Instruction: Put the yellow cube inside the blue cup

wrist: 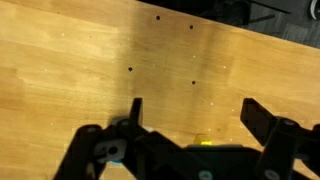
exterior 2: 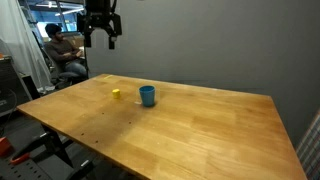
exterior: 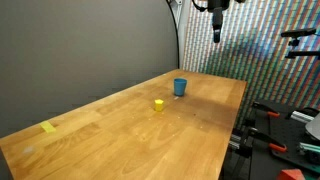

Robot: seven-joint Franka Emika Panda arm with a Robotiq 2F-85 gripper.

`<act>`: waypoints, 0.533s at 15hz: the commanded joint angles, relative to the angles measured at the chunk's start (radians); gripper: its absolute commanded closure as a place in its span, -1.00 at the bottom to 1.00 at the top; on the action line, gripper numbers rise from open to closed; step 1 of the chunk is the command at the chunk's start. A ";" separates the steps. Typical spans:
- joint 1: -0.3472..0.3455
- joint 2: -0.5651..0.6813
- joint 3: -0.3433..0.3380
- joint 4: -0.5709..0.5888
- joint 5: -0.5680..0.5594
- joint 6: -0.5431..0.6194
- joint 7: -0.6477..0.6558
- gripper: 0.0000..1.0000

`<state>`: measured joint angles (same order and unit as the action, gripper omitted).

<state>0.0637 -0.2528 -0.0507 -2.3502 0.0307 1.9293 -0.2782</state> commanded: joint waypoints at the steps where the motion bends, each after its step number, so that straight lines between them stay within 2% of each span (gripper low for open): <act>1: -0.010 0.000 0.010 0.003 0.002 -0.001 -0.002 -1.00; 8: -0.010 0.000 0.010 0.013 0.002 -0.001 -0.002 -1.00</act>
<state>0.0637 -0.2535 -0.0507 -2.3385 0.0307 1.9297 -0.2782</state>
